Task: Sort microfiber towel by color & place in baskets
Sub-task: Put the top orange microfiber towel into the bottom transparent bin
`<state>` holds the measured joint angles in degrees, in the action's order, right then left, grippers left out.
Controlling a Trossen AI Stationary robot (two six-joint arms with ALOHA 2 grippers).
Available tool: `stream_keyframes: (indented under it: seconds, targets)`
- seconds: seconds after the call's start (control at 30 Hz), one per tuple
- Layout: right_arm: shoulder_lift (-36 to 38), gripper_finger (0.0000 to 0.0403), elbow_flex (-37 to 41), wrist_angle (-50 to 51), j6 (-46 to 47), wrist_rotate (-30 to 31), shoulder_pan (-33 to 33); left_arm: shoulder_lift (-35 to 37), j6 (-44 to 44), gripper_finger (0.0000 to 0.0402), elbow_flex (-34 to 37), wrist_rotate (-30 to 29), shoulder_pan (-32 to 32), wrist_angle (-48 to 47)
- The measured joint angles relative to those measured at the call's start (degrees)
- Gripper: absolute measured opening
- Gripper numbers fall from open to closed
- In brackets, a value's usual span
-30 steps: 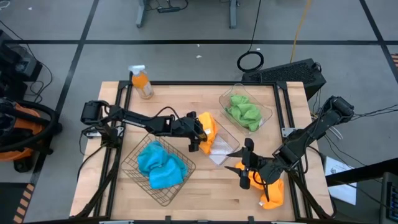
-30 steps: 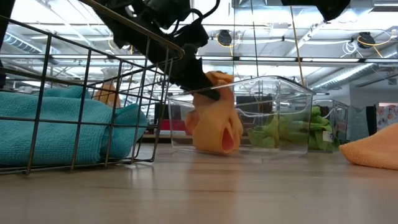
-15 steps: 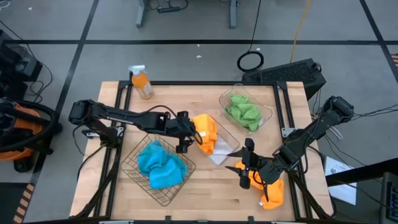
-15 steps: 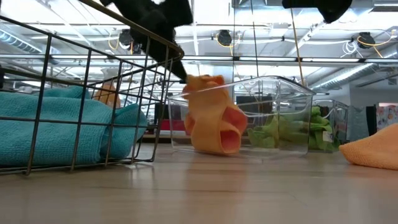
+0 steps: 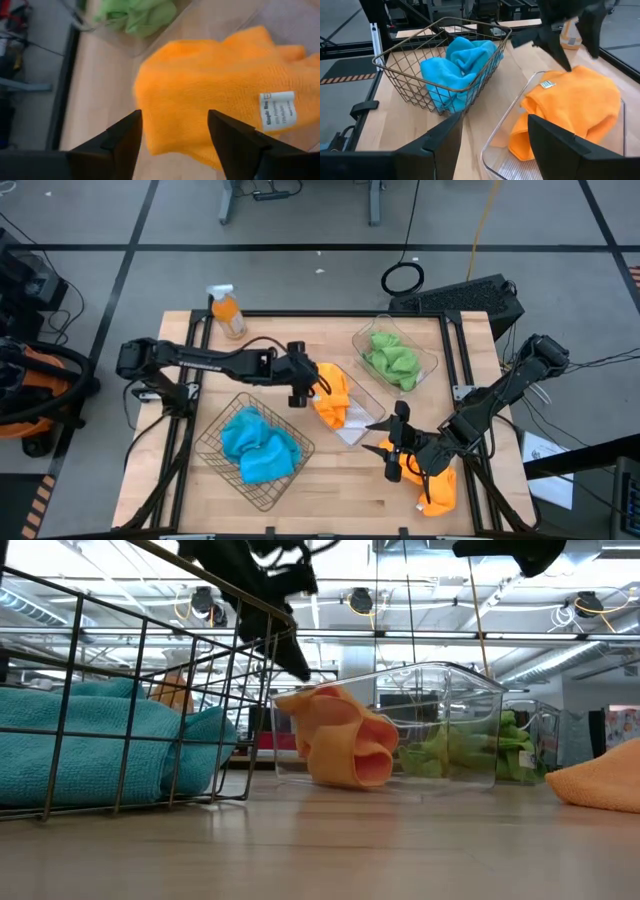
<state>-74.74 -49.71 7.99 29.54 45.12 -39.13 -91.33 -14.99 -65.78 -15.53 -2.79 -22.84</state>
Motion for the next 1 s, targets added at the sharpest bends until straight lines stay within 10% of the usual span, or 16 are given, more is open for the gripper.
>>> stream_keyframes:
  seconds: [0.5,1.0]
  targets:
    - [0.0,0.0215,0.0,0.11,-0.41,0.1,0.02,-11.42,-4.89,0.0086,0.04,4.36,-0.57,11.77]
    - [0.0,0.0215,0.0,0.13,-0.44,0.13,0.01,-16.74,-4.48,0.0028,-0.18,11.49,0.18,17.1]
